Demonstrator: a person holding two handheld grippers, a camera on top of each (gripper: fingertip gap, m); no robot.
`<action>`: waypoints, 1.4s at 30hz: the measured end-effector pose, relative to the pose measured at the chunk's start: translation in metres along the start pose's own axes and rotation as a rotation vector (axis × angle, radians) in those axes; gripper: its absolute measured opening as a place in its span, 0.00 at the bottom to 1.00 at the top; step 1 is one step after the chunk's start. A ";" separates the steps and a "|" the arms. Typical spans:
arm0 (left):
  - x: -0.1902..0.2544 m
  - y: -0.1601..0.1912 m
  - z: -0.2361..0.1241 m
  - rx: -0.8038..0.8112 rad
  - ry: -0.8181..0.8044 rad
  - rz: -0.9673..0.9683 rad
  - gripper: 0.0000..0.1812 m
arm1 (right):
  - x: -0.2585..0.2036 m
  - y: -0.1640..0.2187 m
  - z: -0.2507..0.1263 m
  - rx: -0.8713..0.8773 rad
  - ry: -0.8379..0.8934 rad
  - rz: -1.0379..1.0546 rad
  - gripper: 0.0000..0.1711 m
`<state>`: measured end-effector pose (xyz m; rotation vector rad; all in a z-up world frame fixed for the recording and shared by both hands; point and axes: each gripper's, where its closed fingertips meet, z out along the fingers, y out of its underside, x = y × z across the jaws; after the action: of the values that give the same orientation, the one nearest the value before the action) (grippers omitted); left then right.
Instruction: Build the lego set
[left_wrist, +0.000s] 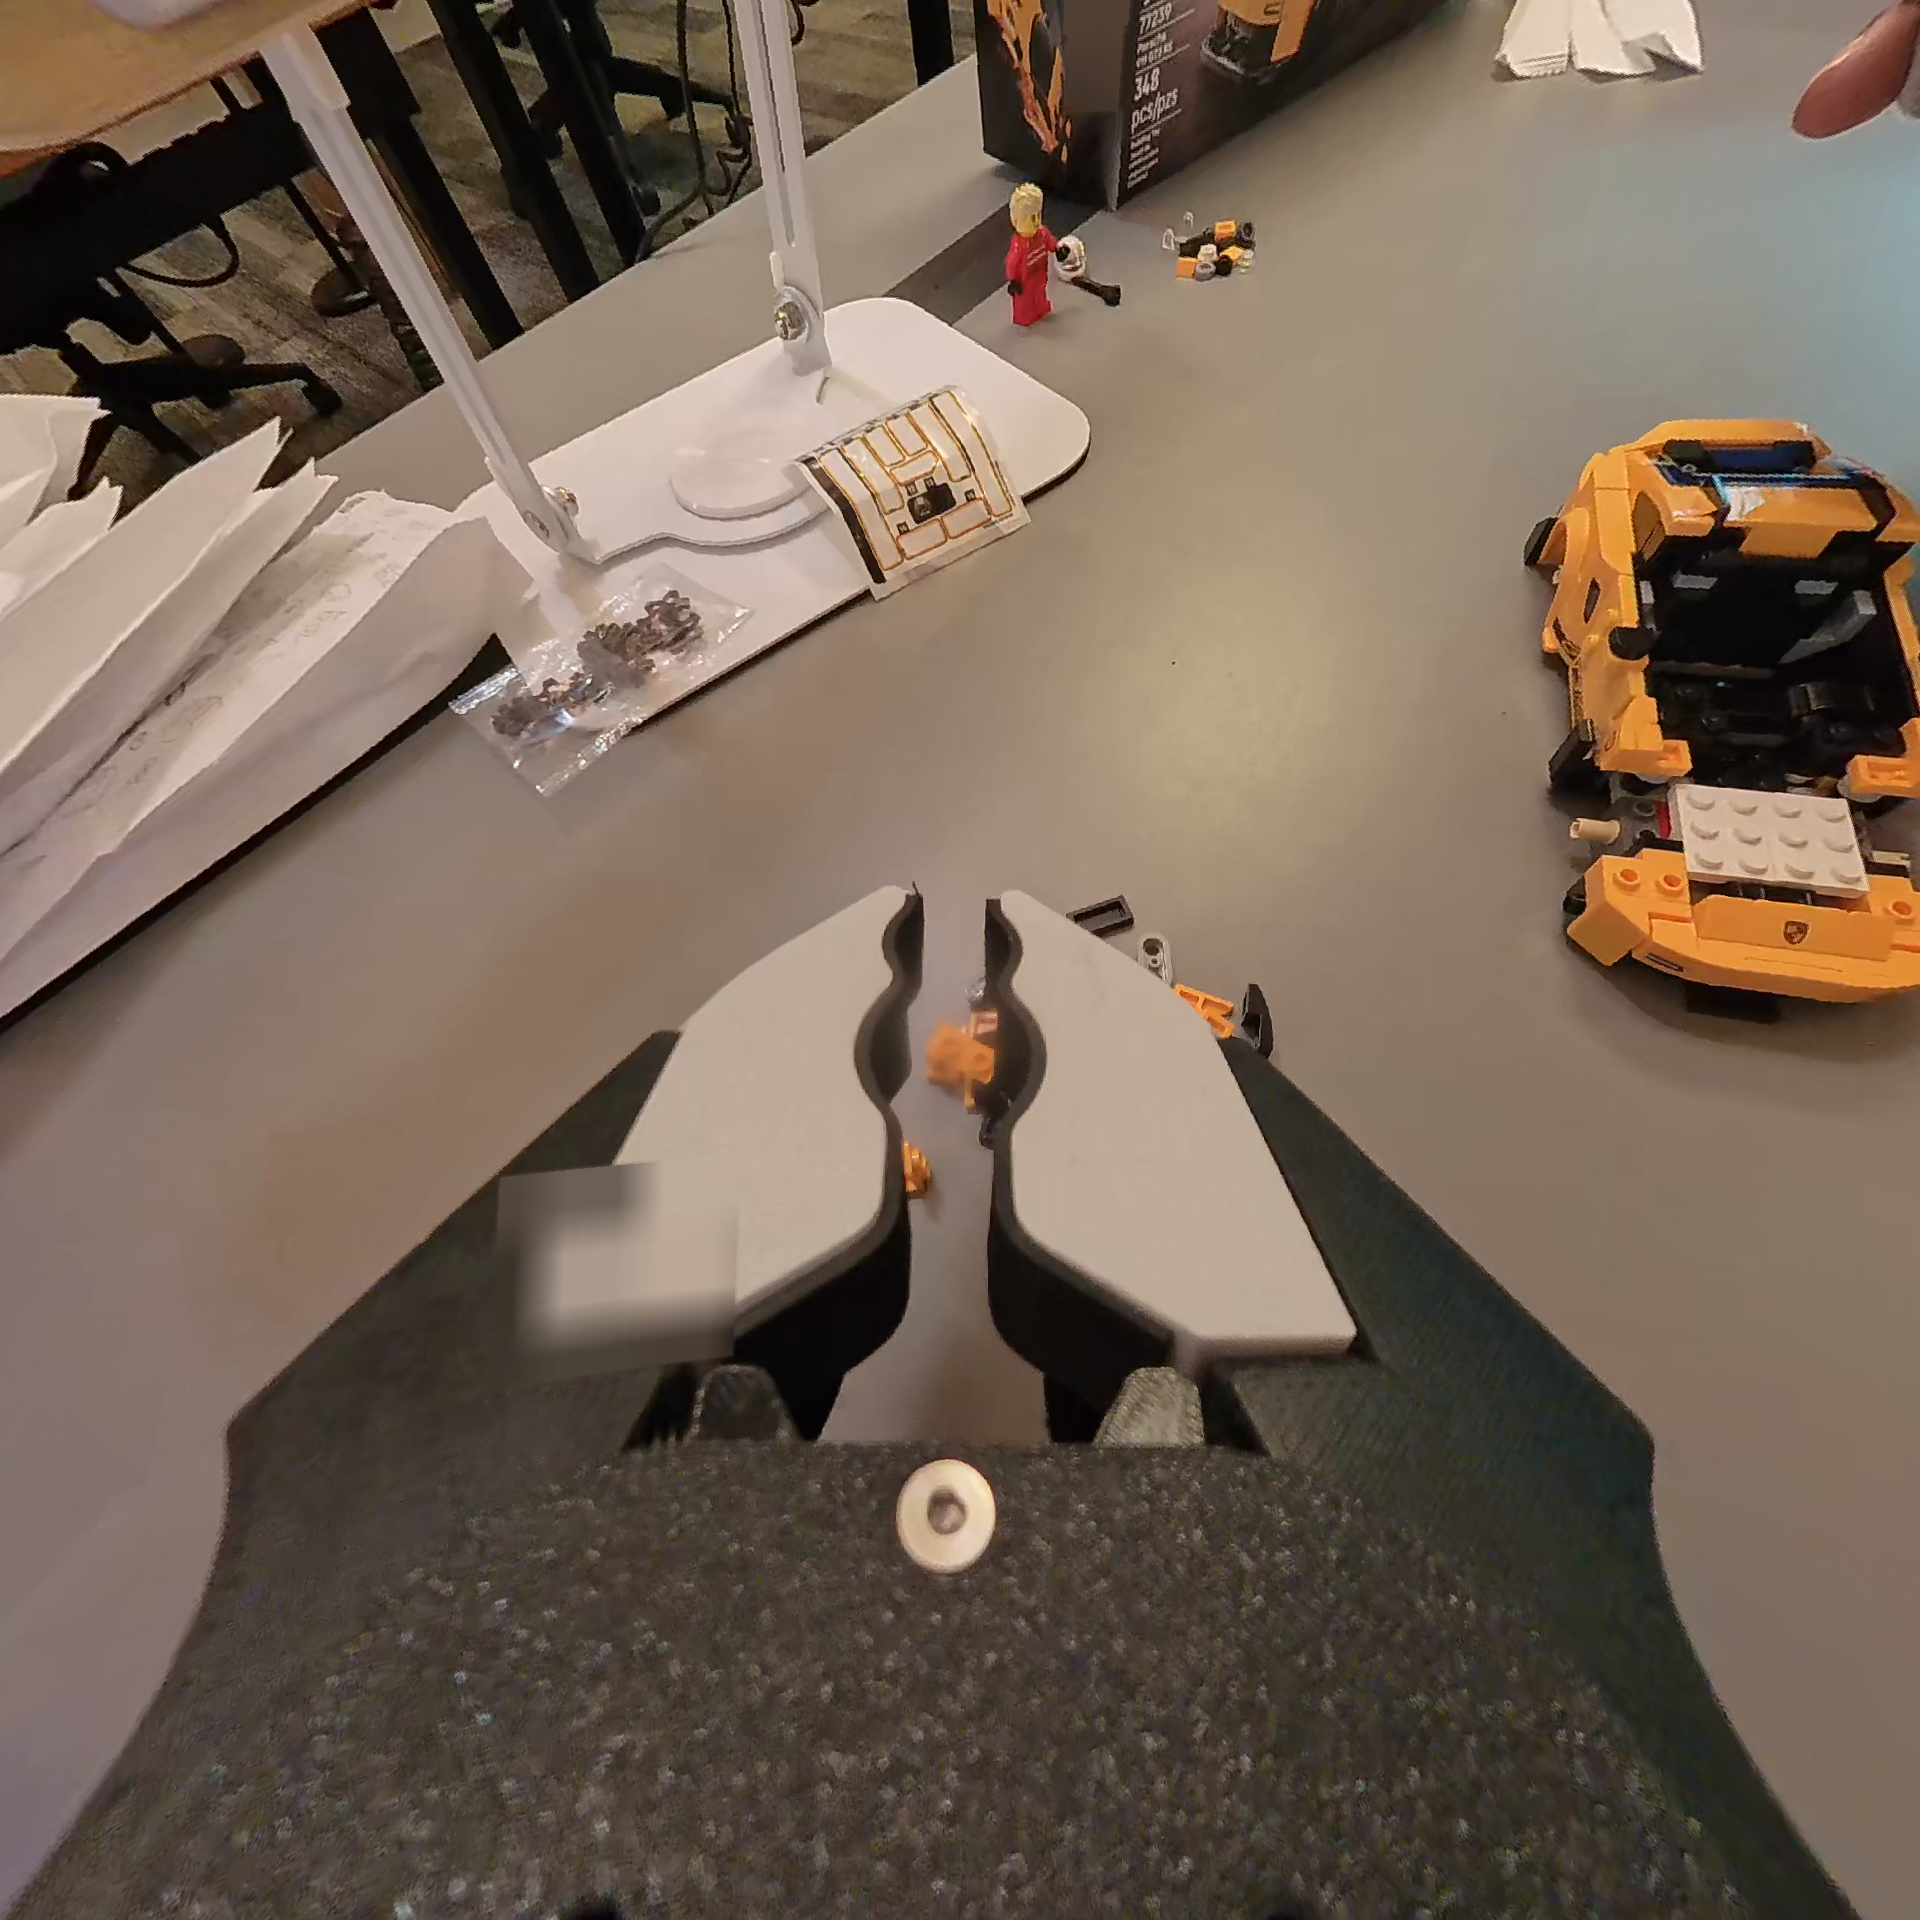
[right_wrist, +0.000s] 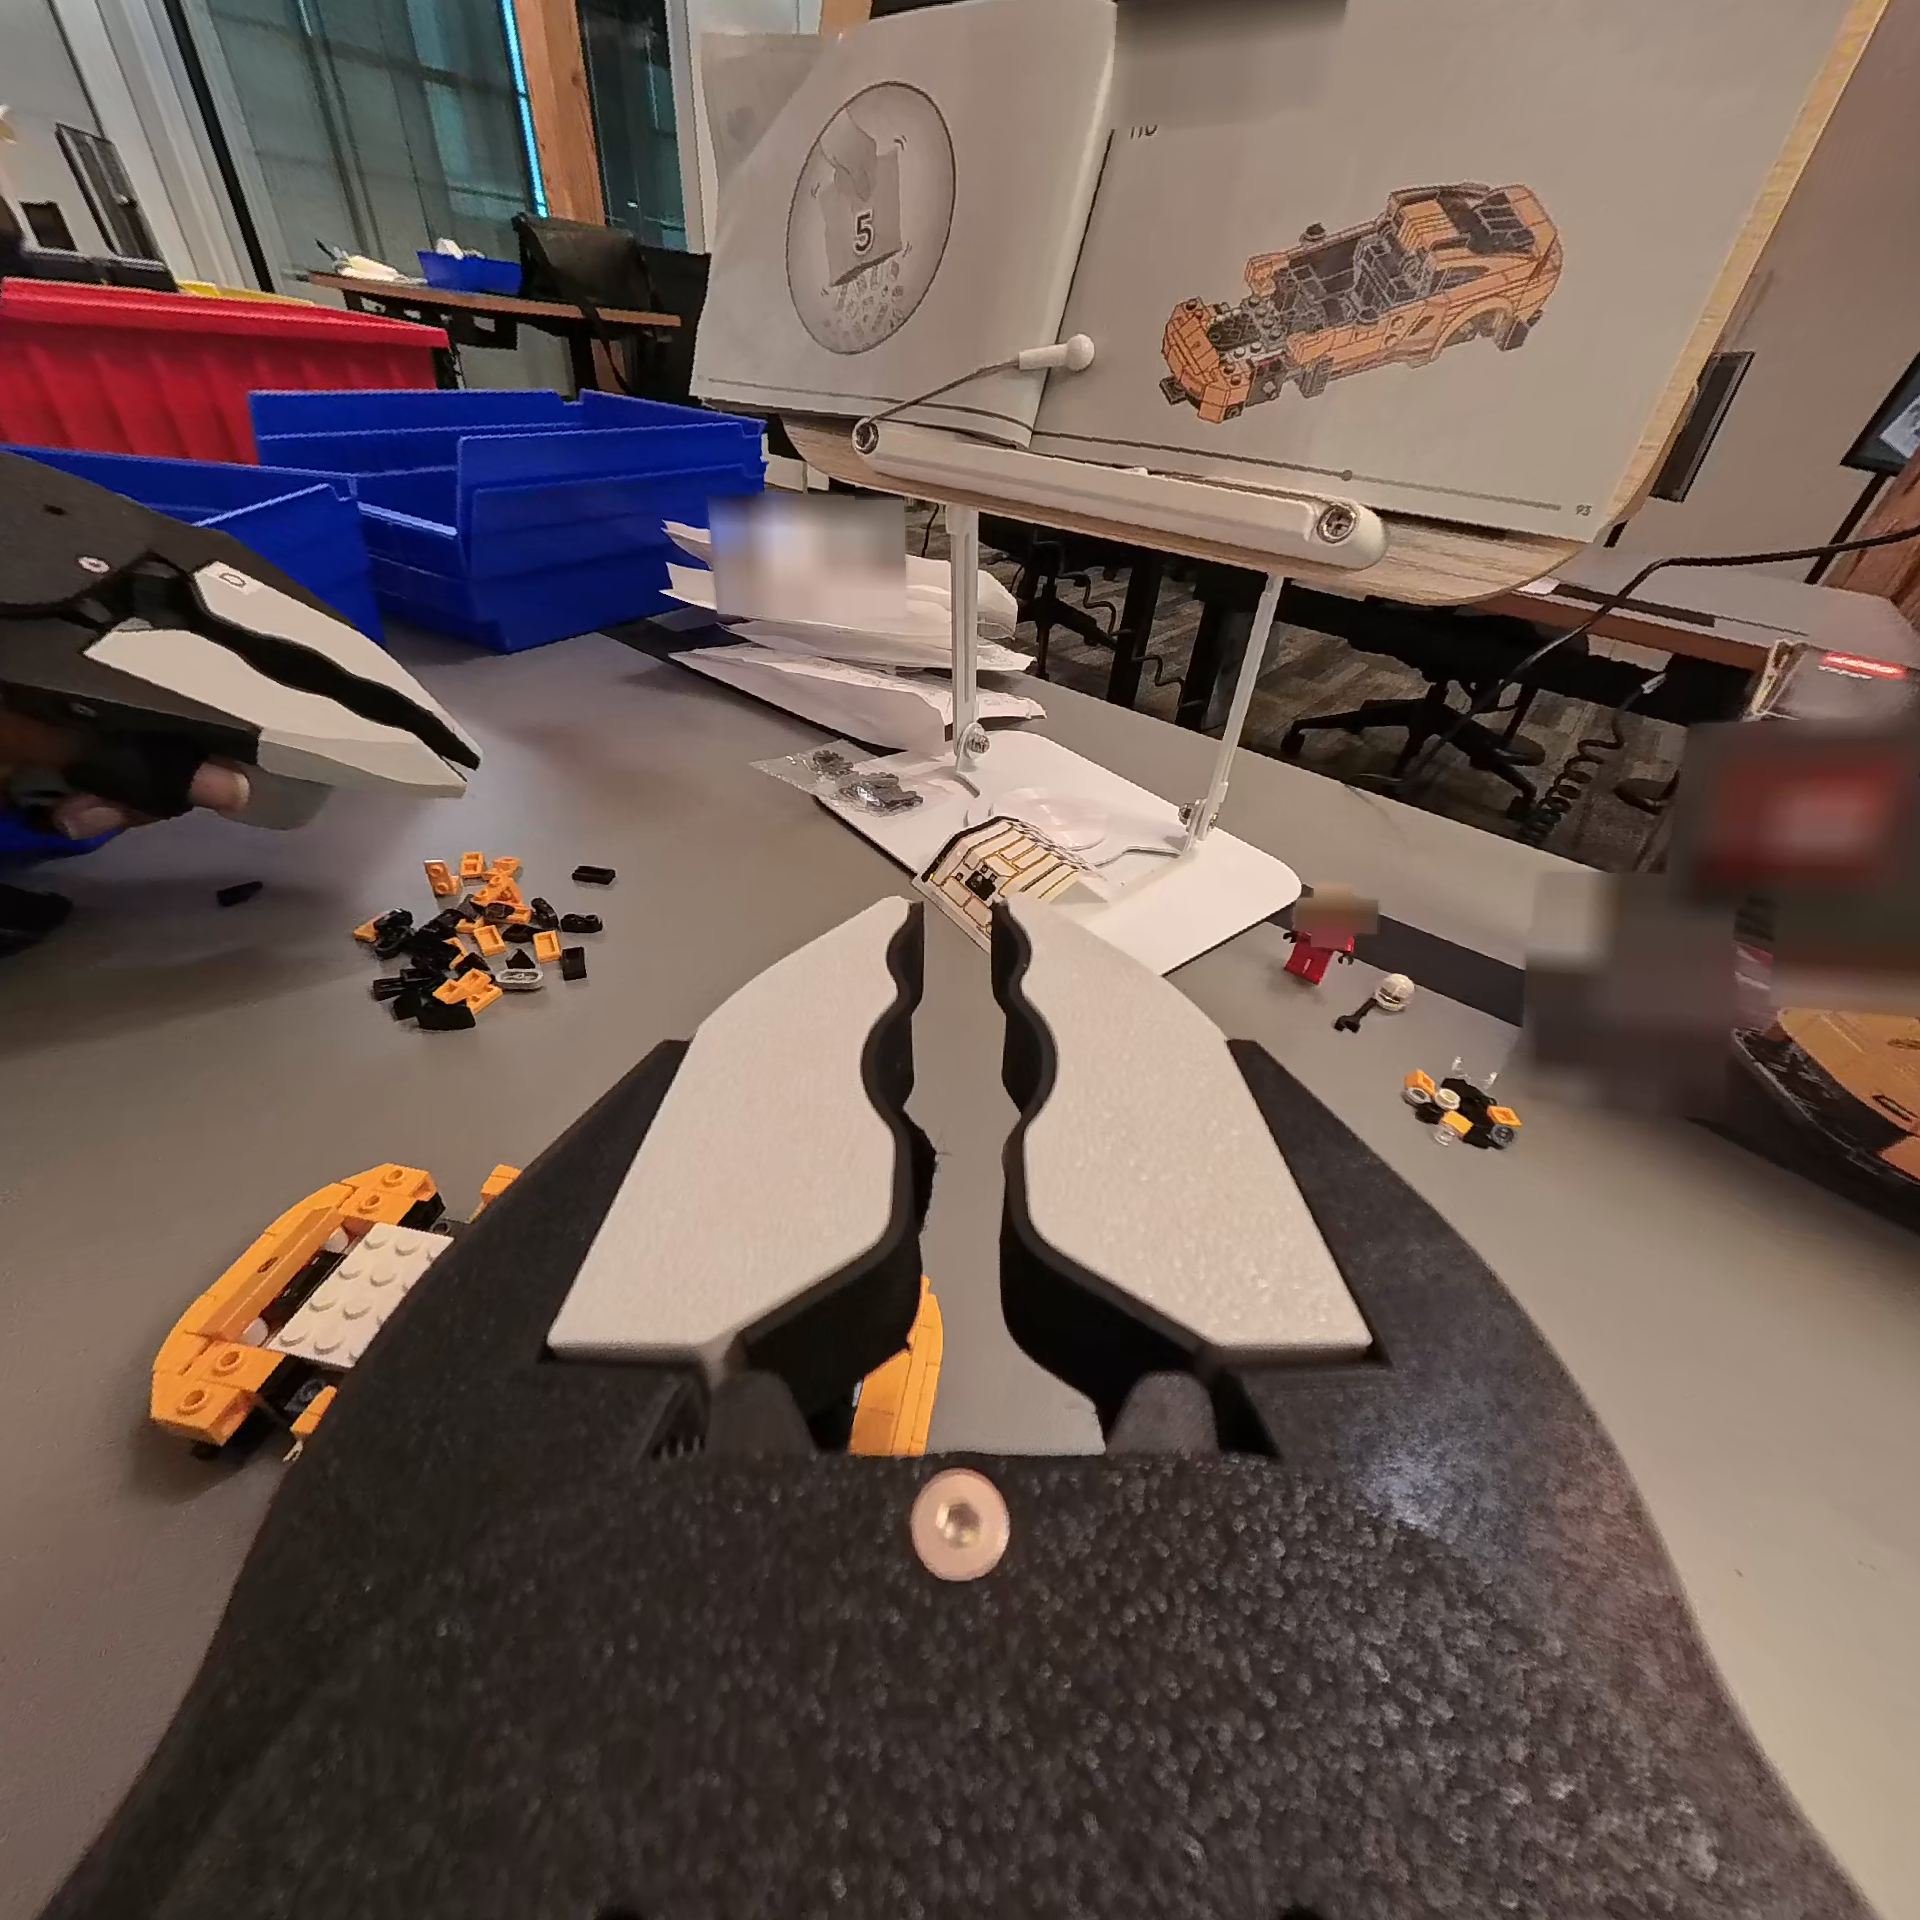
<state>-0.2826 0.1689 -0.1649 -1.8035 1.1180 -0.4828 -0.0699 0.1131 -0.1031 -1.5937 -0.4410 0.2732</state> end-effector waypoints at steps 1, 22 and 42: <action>0.000 -0.001 0.000 0.003 -0.002 -0.001 0.06 | 0.000 0.000 0.000 0.002 0.002 0.000 0.07; 0.011 -0.085 -0.066 0.516 -0.008 -0.102 0.00 | 0.018 -0.005 -0.005 0.066 0.099 0.031 0.04; 0.020 -0.100 -0.081 0.567 -0.029 -0.077 0.00 | 0.022 0.001 -0.003 0.057 0.137 -0.015 0.00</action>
<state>-0.2815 0.1268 -0.0414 -1.3511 0.7881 -0.7334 -0.0490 0.1199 -0.1024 -1.5418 -0.3359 0.1625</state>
